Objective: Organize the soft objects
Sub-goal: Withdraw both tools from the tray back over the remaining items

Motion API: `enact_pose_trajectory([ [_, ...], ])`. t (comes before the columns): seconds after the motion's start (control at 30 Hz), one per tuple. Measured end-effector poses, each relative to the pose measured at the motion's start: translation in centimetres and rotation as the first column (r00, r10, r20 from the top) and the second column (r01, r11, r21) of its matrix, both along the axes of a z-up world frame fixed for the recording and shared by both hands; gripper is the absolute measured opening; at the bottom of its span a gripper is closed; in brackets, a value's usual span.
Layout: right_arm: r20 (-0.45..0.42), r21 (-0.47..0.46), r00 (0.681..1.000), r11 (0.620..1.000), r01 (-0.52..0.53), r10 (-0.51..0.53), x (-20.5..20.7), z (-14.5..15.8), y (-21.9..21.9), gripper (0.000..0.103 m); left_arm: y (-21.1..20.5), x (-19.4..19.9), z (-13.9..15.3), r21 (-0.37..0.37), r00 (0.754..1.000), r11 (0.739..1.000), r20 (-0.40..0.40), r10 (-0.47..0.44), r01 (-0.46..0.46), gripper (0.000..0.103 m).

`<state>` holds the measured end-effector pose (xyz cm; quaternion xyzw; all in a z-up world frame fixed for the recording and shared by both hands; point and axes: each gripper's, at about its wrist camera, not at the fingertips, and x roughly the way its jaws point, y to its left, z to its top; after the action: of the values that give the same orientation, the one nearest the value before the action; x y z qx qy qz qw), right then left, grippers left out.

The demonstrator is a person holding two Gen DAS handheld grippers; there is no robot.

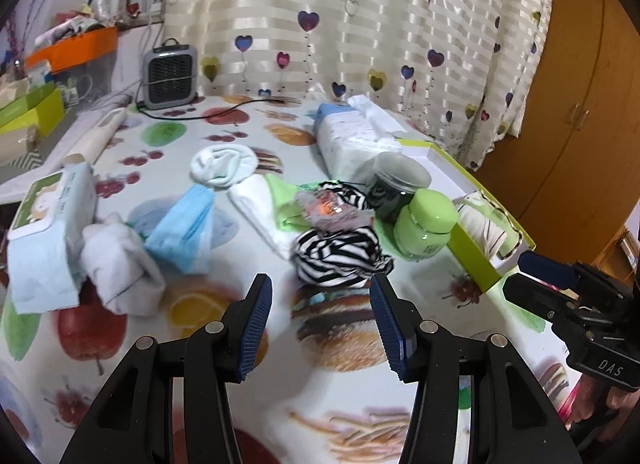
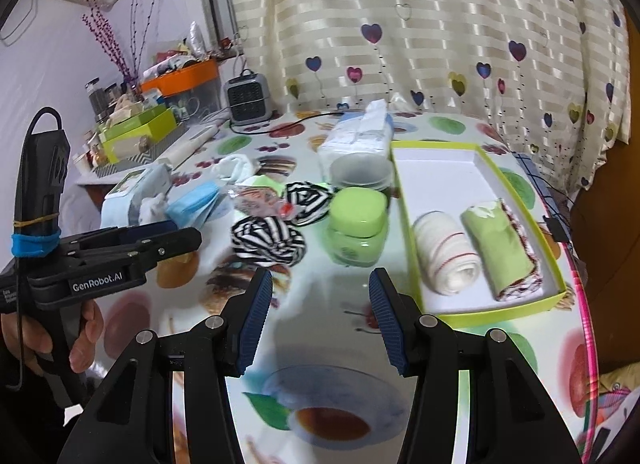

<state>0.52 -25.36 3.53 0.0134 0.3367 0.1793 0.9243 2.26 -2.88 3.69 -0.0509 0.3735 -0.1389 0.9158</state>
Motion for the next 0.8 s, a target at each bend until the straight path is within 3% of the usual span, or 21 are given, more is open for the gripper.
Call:
enact_pose_trajectory([
  [0.4,-0.017,-0.011,0.999,0.999,-0.043,0.042,-0.2,-0.1,1.9,0.052,0.8,-0.8,-0.7,-0.01,1.0,1.0,-0.017,0.007,-0.007,0.05],
  [0.8,-0.029,0.061,0.998,0.997,-0.054,0.056,0.8,-0.8,0.1,0.052,-1.0,-0.6,-0.4,0.015,1.0,1.0,-0.017,-0.001,0.001,0.05],
])
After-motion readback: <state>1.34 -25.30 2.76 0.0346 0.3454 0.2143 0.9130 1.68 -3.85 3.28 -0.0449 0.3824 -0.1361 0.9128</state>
